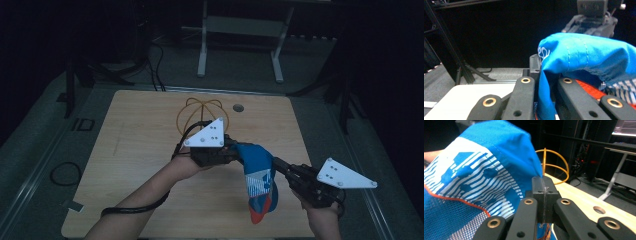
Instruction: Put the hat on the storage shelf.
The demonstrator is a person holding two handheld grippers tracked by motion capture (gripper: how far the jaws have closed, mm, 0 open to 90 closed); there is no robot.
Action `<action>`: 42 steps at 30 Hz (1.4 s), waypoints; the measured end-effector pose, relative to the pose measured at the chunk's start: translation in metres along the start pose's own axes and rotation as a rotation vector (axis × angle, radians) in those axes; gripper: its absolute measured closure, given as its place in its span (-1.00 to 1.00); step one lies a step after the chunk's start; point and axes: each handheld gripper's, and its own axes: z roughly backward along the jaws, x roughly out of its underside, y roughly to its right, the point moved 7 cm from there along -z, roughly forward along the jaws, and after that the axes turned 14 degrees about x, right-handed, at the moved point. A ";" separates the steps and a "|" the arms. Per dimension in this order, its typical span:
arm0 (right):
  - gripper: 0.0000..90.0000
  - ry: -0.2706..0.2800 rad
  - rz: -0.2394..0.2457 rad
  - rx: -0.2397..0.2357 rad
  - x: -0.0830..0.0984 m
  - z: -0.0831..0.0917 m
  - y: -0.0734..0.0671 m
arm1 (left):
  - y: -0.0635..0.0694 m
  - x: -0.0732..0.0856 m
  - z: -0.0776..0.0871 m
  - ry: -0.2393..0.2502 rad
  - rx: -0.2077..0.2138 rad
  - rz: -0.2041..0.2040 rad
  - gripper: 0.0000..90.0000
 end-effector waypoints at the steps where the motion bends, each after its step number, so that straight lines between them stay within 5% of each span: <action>1: 1.00 -0.003 0.001 0.001 -0.001 0.000 0.001 | 0.000 0.002 0.001 -0.003 0.004 0.001 0.95; 10: 1.00 0.031 -0.002 0.029 -0.014 0.007 0.011 | 0.002 0.014 0.005 -0.089 -0.017 -0.010 0.90; 14: 1.00 0.039 -0.010 0.033 -0.019 0.010 0.013 | 0.005 0.020 0.008 -0.135 -0.010 -0.005 0.62; 16: 1.00 0.038 -0.006 0.031 -0.021 0.010 0.013 | 0.005 0.021 0.009 -0.149 -0.047 -0.014 0.47; 24: 1.00 0.030 0.006 0.075 -0.028 0.004 0.019 | 0.012 0.016 0.020 -0.107 -0.086 0.024 -0.15; 30: 1.00 0.043 0.000 0.088 -0.036 -0.002 0.023 | 0.017 0.019 0.032 -0.093 -0.131 0.036 -0.18; 42: 1.00 0.057 0.004 0.129 -0.053 -0.021 0.036 | 0.015 0.040 0.077 -0.069 -0.292 0.105 -0.37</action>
